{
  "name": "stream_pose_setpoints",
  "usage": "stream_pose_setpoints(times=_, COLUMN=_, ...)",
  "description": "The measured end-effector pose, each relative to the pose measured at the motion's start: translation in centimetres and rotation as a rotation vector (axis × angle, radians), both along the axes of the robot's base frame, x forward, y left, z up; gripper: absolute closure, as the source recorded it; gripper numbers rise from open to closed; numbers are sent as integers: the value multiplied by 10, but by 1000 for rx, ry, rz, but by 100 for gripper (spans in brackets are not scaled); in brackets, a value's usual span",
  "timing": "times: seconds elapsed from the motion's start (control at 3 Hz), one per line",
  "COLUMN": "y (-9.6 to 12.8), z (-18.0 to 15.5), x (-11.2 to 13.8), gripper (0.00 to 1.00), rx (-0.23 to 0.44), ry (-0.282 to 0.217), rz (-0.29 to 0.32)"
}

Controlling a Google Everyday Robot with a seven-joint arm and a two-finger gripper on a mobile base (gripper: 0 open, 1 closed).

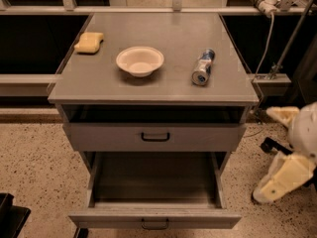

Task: Place redbull can into middle drawer

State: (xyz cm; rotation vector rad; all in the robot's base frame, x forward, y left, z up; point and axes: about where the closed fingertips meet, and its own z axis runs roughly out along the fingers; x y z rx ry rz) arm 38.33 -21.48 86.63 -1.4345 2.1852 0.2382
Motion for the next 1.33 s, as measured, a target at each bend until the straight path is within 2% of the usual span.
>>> stream_pose_setpoints(times=0.33, y=7, z=-94, x=-25, gripper=0, rx=141, ry=117, rz=-56)
stream_pose_setpoints(times=0.67, y=10, z=-121, x=-43, gripper=19, rx=149, ry=179, rz=-59)
stream_pose_setpoints(times=1.33, y=10, z=-121, x=-43, gripper=65, rx=148, ry=177, rz=-59)
